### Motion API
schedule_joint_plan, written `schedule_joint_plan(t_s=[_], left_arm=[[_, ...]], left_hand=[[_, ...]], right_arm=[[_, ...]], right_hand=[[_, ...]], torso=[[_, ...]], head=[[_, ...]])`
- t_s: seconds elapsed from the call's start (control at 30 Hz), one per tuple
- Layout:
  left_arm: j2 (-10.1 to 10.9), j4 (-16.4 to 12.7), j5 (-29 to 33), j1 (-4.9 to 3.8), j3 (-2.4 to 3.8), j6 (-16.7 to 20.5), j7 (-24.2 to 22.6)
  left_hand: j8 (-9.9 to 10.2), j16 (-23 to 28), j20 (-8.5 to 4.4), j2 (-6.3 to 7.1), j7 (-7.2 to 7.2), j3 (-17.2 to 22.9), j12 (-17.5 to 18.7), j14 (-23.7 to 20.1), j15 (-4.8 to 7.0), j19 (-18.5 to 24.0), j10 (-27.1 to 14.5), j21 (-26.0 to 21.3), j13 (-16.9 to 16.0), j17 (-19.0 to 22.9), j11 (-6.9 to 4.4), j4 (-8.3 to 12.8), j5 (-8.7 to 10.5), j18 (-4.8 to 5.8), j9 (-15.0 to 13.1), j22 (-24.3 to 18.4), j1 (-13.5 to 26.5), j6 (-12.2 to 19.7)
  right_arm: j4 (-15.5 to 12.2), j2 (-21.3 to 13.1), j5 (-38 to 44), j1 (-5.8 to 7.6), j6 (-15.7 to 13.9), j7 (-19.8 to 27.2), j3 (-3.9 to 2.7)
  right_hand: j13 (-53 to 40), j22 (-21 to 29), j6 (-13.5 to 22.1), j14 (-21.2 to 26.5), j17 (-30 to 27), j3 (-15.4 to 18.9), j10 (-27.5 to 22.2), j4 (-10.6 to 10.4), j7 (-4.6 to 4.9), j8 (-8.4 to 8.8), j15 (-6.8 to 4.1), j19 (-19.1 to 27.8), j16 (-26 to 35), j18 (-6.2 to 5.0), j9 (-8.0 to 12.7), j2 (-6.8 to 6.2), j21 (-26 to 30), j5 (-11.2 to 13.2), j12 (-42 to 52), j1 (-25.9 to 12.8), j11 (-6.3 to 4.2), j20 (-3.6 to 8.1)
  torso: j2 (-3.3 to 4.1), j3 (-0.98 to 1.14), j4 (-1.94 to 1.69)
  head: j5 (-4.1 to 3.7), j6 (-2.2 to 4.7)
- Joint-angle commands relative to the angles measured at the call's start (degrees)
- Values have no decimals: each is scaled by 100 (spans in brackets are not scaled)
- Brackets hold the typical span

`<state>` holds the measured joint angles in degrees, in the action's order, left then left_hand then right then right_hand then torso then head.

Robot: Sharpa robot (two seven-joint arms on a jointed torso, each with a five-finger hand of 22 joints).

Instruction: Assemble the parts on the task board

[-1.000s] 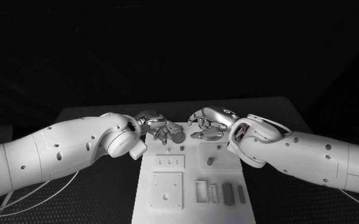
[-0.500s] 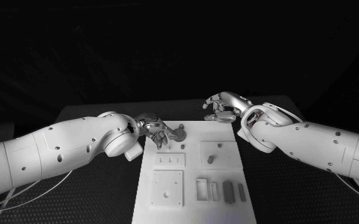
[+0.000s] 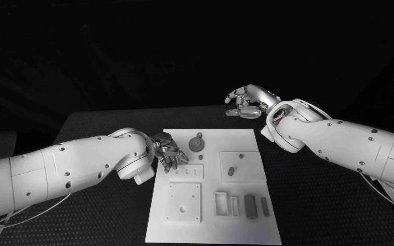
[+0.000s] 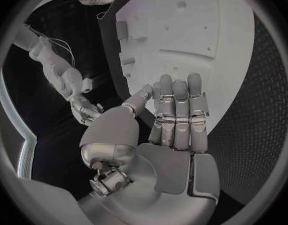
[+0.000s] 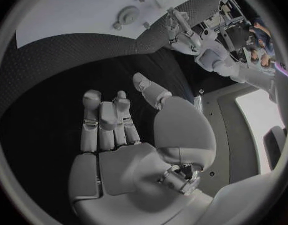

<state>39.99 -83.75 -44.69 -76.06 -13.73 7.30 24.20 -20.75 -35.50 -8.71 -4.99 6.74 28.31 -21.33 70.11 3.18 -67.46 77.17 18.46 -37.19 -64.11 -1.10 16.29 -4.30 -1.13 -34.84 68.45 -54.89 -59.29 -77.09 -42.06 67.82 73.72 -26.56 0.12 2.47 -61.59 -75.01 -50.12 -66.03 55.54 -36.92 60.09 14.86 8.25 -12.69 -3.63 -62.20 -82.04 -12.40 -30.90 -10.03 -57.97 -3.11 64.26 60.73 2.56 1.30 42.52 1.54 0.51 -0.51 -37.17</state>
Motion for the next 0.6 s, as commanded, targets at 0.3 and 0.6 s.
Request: schedule_joint_plan(t_s=[0.3, 0.6], left_arm=[[-112, -56, -820, 95, 3, 67, 356], [-177, -14, -944, 137, 4, 89, 387]], left_hand=[[47, -168, -51, 28, -320, 86, -153, -22, 47, -54, -15, 75, -74, 12, -69, -10, -131, -120, -598, 149, 69, -405], [53, -308, -77, 47, -349, 117, -283, -3, 76, -105, -1, 108, -130, 29, -102, -22, -160, -127, -705, 255, 157, -470]], right_arm=[[22, 42, -132, 13, 48, 99, -24], [19, 50, -136, 13, 85, 97, -29]], right_hand=[[6, -19, 10, 26, 6, 9, -23, -13, 64, 7, -8, 1, 18, -260, 5, 66, 21, -12, 13, 13, -14, -25], [7, -20, 12, 27, 6, 15, -24, -10, 64, 8, -8, 2, 18, -260, 6, 71, 21, -12, 14, 10, -13, -26]], torso=[[4, -4, 4], [4, -3, 11]], head=[[1, -100], [-13, -131]])
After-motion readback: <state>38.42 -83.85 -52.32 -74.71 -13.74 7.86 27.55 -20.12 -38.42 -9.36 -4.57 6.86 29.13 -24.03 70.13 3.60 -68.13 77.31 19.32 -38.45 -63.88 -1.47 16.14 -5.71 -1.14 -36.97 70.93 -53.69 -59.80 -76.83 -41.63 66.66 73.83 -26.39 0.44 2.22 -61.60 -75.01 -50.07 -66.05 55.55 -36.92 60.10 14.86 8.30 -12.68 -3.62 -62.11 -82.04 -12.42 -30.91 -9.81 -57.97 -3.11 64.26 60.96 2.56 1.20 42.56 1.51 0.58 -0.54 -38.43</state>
